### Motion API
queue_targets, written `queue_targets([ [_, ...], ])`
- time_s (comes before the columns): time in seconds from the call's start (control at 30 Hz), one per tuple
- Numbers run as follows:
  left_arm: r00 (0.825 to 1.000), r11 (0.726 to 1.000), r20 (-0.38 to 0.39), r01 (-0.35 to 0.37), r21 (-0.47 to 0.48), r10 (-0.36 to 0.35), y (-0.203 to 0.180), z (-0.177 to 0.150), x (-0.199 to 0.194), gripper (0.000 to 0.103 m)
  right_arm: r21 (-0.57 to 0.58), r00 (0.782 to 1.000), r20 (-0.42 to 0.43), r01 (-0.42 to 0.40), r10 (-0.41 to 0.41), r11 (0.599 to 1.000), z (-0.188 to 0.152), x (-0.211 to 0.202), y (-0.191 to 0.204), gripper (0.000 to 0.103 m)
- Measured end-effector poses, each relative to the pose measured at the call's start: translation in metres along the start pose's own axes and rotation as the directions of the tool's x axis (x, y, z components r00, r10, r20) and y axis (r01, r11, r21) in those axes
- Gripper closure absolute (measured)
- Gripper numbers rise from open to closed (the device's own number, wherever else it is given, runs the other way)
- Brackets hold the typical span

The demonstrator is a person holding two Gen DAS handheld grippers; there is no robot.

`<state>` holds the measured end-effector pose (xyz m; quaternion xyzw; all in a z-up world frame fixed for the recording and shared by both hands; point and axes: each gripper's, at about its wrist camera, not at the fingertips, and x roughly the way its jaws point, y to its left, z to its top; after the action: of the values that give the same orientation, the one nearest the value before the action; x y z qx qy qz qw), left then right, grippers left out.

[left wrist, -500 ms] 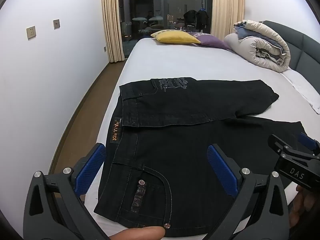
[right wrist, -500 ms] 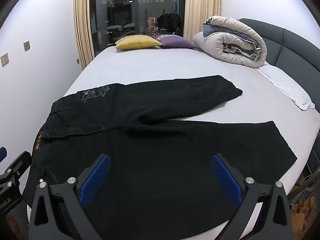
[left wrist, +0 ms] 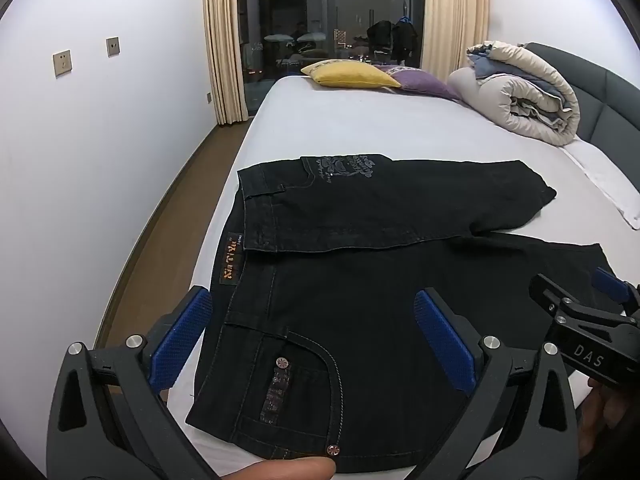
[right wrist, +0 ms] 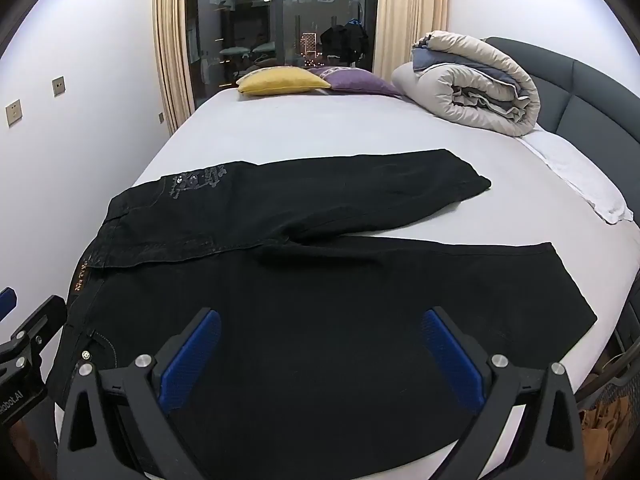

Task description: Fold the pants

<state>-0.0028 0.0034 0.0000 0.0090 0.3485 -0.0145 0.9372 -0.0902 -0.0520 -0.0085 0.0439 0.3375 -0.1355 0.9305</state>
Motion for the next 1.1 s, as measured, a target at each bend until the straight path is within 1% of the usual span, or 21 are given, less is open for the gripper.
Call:
queue_targets([
  [1.1,1.000,1.000,-0.008,0.001,0.001,-0.001,-0.0017,0.0007,-0.0010,0.000,-0.013,1.000,-0.009,-0.010,0.009,1.000,-0.0015,0.0038,0.0091,0.000],
])
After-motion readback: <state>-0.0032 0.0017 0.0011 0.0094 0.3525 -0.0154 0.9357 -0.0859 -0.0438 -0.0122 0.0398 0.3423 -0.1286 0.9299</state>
